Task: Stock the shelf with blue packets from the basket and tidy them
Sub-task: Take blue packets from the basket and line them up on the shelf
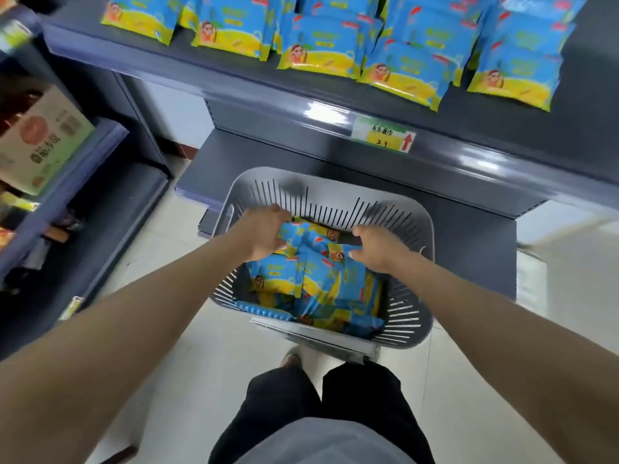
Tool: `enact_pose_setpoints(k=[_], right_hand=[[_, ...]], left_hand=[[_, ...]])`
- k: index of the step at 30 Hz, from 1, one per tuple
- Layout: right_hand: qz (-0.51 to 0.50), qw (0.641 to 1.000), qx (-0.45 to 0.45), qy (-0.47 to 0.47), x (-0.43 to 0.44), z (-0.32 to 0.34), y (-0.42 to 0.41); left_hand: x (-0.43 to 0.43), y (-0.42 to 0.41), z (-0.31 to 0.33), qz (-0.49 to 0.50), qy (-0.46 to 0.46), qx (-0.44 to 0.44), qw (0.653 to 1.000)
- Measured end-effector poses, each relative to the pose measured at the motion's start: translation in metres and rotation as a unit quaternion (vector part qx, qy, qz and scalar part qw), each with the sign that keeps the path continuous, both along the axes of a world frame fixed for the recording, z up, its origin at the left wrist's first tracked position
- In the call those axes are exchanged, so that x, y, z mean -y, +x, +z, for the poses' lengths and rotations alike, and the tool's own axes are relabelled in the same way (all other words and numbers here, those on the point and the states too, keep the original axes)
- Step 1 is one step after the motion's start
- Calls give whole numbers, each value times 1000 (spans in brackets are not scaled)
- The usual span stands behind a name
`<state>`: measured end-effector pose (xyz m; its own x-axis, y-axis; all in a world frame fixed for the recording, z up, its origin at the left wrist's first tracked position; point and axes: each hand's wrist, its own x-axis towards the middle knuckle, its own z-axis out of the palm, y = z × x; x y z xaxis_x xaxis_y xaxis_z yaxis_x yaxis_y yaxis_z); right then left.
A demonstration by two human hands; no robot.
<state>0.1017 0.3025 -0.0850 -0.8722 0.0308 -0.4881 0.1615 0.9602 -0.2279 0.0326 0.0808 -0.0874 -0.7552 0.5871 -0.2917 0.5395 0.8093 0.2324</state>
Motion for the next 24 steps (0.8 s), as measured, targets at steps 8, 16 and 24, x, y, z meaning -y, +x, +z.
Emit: enact_pose_setpoints(k=[8, 16, 24], right_hand=[[-115, 982, 140, -56, -15, -67, 9], [-247, 954, 136, -98, -10, -90, 6], [-323, 922, 122, -175, -12, -87, 1]], left_hand=[[-3, -12, -70, 72, -63, 100, 990], [-10, -37, -109, 94, -77, 159, 980], [-13, -60, -117, 70, -41, 177, 981]])
